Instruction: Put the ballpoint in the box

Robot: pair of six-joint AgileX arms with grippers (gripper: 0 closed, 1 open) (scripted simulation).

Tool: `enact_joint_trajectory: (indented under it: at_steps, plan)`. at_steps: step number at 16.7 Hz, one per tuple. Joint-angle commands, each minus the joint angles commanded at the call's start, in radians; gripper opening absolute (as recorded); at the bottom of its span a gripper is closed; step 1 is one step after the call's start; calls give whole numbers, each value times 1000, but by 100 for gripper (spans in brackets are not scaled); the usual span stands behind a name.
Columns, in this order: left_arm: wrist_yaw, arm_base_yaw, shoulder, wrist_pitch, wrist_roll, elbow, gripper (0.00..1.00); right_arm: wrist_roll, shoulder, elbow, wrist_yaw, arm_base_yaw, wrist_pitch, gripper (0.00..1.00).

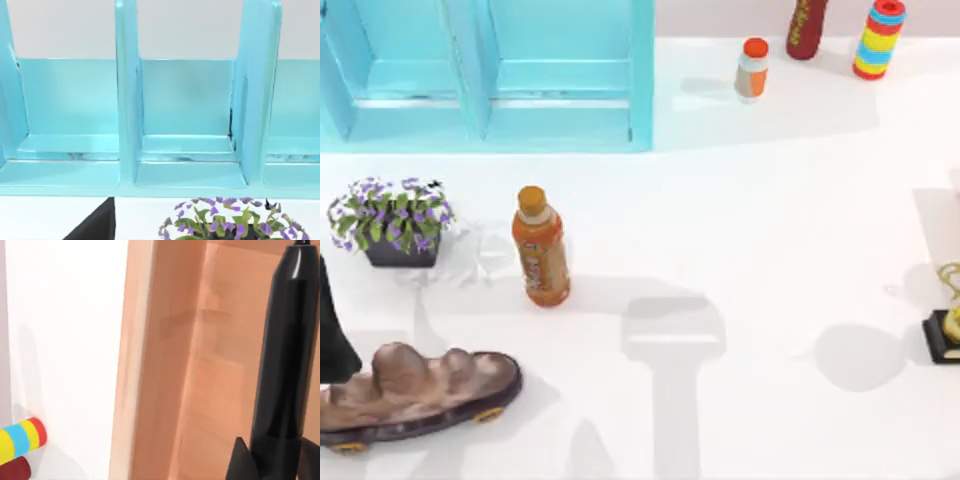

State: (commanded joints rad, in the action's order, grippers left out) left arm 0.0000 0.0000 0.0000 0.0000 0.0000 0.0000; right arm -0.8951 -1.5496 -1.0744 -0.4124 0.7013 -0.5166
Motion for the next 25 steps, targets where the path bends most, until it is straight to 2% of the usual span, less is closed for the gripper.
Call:
enact_joint_trajectory:
  at_steps: [4, 7, 14, 20, 25]
  plan:
    - [0, 0, 0, 0, 0, 0, 100, 73, 46, 75, -32, 144, -58, 0]
    - [0, 0, 0, 0, 0, 0, 100, 97, 62, 116, -44, 193, -83, 0]
    - [0, 0, 0, 0, 0, 0, 100, 82, 52, 126, -19, 158, -63, 0]
    - [0, 0, 0, 0, 0, 0, 100, -4, 22, 206, 46, 36, 50, 0]
    - [0, 0, 0, 0, 0, 0, 100, -63, -2, 255, 40, 21, 172, 0]
